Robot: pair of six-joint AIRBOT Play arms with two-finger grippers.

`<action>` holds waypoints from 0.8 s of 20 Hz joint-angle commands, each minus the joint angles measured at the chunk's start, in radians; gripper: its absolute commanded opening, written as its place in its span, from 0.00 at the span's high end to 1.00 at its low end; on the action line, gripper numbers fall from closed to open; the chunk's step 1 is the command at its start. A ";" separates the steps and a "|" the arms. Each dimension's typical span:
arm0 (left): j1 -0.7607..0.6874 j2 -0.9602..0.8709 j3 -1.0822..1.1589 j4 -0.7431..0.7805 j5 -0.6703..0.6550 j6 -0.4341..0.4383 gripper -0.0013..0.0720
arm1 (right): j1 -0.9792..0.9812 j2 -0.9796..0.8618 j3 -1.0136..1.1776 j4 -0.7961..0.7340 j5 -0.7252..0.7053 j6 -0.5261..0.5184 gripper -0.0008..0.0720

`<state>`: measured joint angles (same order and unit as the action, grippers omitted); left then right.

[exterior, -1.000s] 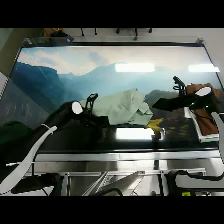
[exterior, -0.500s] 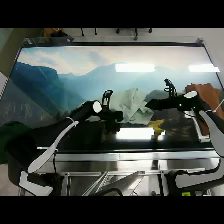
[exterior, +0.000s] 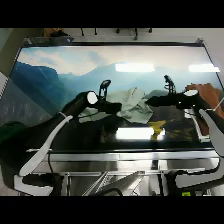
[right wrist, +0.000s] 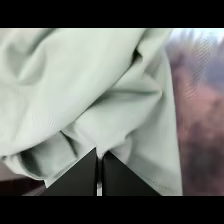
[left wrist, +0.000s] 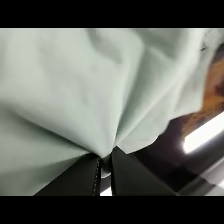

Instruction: Fold the shirts.

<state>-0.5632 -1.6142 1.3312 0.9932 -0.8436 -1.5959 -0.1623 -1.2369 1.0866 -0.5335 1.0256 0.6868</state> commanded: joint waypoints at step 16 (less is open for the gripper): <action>0.430 0.757 0.606 0.060 -0.482 0.093 0.96 | -0.148 0.613 0.788 0.014 -0.080 0.048 0.97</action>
<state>-0.1997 -0.9287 1.9739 1.0473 -1.3136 -1.5280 -0.3088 -0.6247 1.8244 -0.5171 0.9710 0.7319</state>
